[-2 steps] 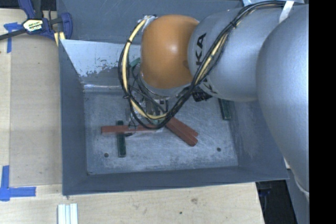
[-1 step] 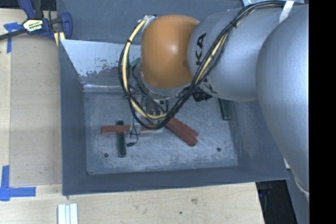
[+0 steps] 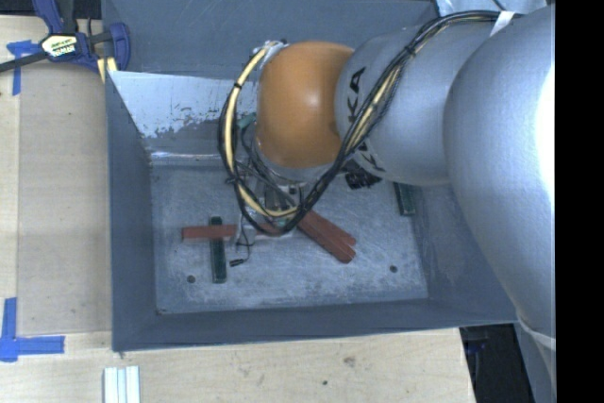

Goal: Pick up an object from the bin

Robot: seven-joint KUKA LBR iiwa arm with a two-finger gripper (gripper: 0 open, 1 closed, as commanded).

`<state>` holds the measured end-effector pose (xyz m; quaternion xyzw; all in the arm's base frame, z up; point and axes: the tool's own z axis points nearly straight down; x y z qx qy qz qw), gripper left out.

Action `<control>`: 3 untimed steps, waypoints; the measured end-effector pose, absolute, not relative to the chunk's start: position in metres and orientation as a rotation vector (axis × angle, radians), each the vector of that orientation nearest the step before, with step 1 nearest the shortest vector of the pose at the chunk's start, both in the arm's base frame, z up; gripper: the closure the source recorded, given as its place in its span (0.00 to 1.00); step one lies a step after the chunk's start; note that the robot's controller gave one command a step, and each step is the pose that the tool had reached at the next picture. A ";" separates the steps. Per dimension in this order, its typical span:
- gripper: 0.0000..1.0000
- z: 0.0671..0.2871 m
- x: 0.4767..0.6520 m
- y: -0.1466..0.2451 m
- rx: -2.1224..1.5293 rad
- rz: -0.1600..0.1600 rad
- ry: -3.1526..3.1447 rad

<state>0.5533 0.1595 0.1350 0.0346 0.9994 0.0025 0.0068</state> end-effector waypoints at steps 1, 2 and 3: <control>1.00 0.071 0.556 0.133 0.136 0.002 3.132; 1.00 0.071 0.556 0.133 0.137 0.003 3.132; 1.00 0.241 0.605 0.123 0.170 0.003 3.129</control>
Offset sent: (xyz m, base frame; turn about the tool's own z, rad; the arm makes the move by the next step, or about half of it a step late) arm 0.0000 0.0000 0.0000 0.0000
